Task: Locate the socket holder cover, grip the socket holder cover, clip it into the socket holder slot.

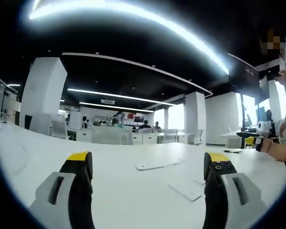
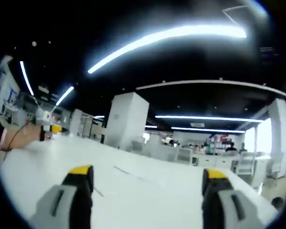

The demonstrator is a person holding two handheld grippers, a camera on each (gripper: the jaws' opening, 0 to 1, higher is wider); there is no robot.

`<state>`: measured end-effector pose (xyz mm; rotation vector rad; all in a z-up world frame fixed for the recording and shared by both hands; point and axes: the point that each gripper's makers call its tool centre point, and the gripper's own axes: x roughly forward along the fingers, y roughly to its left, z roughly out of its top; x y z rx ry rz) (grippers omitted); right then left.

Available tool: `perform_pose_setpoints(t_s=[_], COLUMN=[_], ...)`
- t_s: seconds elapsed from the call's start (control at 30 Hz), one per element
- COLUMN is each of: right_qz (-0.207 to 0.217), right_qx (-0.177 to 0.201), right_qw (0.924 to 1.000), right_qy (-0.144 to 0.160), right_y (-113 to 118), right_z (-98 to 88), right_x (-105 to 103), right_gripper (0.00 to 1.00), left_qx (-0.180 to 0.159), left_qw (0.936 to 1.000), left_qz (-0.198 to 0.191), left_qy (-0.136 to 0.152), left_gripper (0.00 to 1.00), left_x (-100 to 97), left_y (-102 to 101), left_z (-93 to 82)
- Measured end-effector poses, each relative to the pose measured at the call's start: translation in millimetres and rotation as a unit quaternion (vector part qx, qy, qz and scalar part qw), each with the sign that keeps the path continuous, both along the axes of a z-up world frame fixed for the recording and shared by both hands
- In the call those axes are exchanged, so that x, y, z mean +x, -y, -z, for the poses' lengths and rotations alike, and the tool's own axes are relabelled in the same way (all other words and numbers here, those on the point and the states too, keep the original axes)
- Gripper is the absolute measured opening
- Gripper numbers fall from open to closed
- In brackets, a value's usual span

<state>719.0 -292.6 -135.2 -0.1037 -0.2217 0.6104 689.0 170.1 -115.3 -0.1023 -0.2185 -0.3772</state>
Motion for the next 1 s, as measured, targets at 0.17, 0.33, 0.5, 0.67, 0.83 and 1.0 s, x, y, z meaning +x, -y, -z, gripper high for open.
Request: perform_pose_setpoints(t_s=[0.17,0.33,0.5,0.67,0.83,1.0], right_qz=[-0.001,0.004,0.006,-0.009,-0.006,-0.009], right_qx=[-0.022,-0.05,-0.063,-0.035,-0.037,-0.047], right_qw=[0.9997,0.9983,0.9972,0.9978,0.9977,0.9971], right_qy=[-0.014,-0.032,-0.04,-0.055,-0.057,-0.06], right_y=[-7.3,-11.6,-13.8,-15.9,-16.9,-24.2], right_z=[10.0,21.5,28.2,27.8,29.7,34.2], right_x=[0.7,2.5,3.7,3.2,2.7,-2.9], right_gripper=[0.95,0.95,0.95,0.95,0.95,0.95], left_qx=[0.008,0.016,0.014,0.004,-0.026,-0.039], left_qw=[0.9999,0.9998,0.9998,1.0,0.9995,0.9987], left_qz=[-0.003,-0.004,-0.01,-0.006,0.009,0.017], left_qy=[-0.007,-0.012,-0.009,-0.006,0.016,0.029], left_gripper=[0.95,0.95,0.95,0.95,0.95,0.95], left_x=[1.2,2.5,3.9,4.2,1.9,-2.4], left_y=[-0.2,0.2,-3.5,-2.2,0.3,1.2], left_z=[3.7,7.1,6.9,6.7,-1.4,-7.9])
